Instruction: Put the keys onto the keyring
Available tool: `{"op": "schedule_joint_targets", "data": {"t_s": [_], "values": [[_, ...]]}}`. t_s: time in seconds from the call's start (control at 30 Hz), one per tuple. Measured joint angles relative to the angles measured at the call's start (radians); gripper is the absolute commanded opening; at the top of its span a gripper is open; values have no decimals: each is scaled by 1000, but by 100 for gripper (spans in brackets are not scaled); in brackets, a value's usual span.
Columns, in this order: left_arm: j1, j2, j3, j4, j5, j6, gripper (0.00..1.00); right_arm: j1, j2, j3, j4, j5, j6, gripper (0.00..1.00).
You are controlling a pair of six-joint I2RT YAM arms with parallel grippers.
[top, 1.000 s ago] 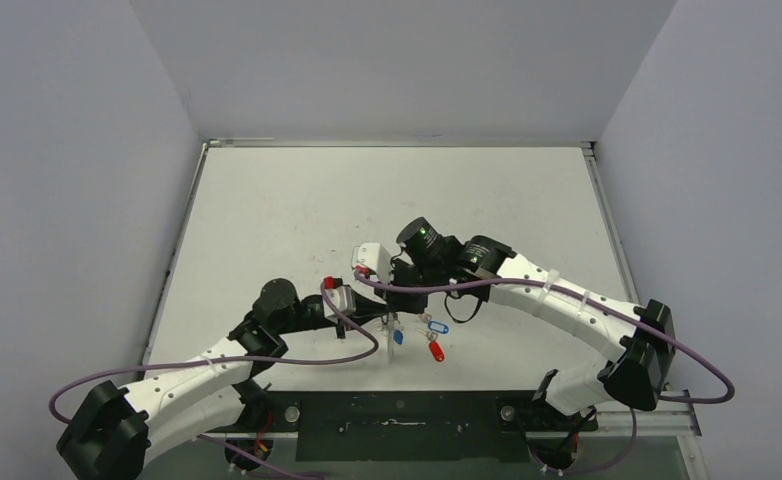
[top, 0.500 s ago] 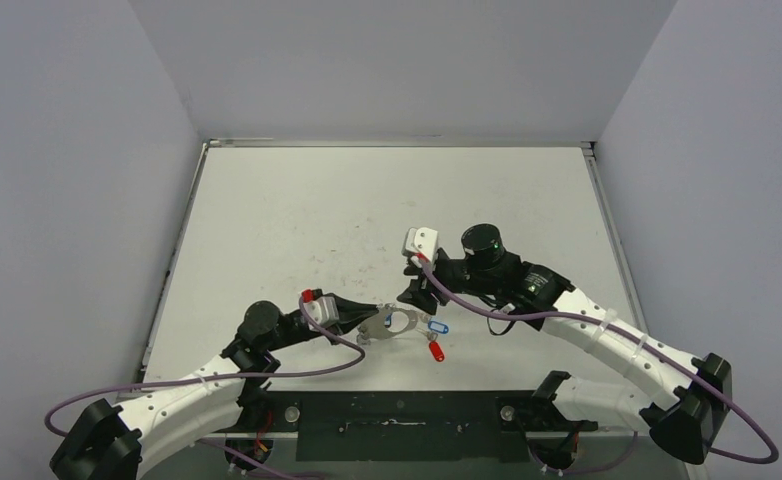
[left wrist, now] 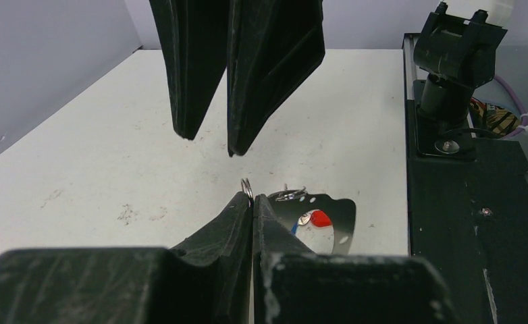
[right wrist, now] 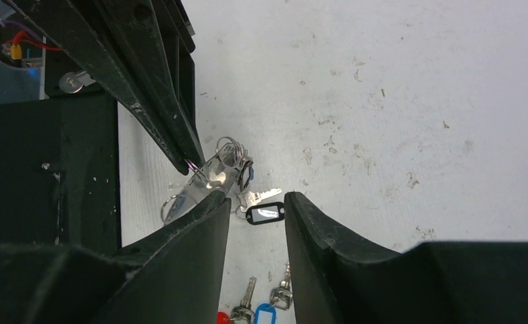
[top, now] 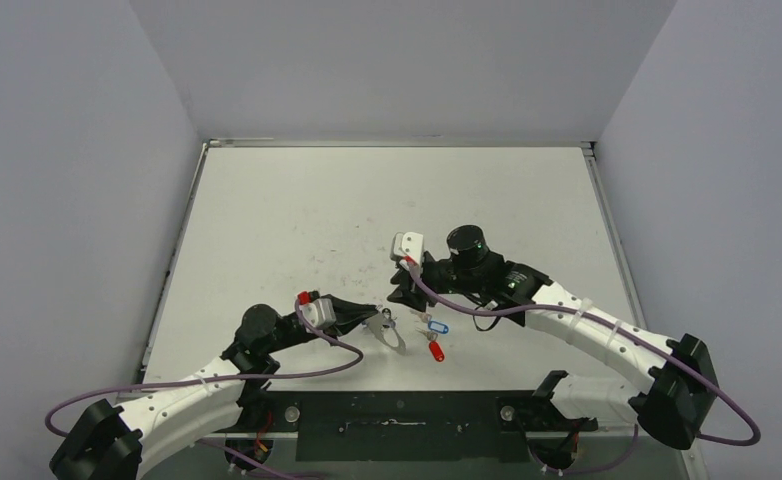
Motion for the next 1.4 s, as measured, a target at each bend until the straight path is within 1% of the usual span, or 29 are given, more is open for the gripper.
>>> {"op": "schedule_joint_targets", "data": {"t_s": [0.1, 0.3, 0.5, 0.77, 0.8, 0.83, 0.87, 0.93, 0.97, 1.27, 1.4], "values": [[0, 0, 0, 5, 0, 0, 0, 0, 40, -3, 4, -4, -8, 32], [0, 8, 0, 17, 0, -3, 0, 8, 79, -40, 25, -30, -7, 33], [0, 10, 0, 24, 0, -8, 0, 10, 49, -151, 165, -72, 43, 35], [0, 12, 0, 24, 0, -12, 0, 11, 36, -168, 301, -106, 99, 34], [0, 12, 0, 25, 0, -12, 0, 14, 36, -168, 312, -109, 101, 33], [0, 12, 0, 26, 0, -13, 0, 14, 36, -168, 321, -113, 106, 29], [0, 12, 0, 29, 0, -13, 0, 14, 36, -168, 324, -115, 109, 24], [0, 11, 0, 30, -1, -13, 0, 14, 36, -168, 327, -124, 113, 7], [0, 11, 0, 30, -1, -13, 0, 15, 36, -168, 327, -129, 110, 0], [0, 8, -2, 27, -5, -15, 0, 14, 34, -167, 303, -156, 85, 0], [-1, -9, -2, 13, -13, -14, 0, 15, 31, -127, 222, -163, 67, 0]]}}
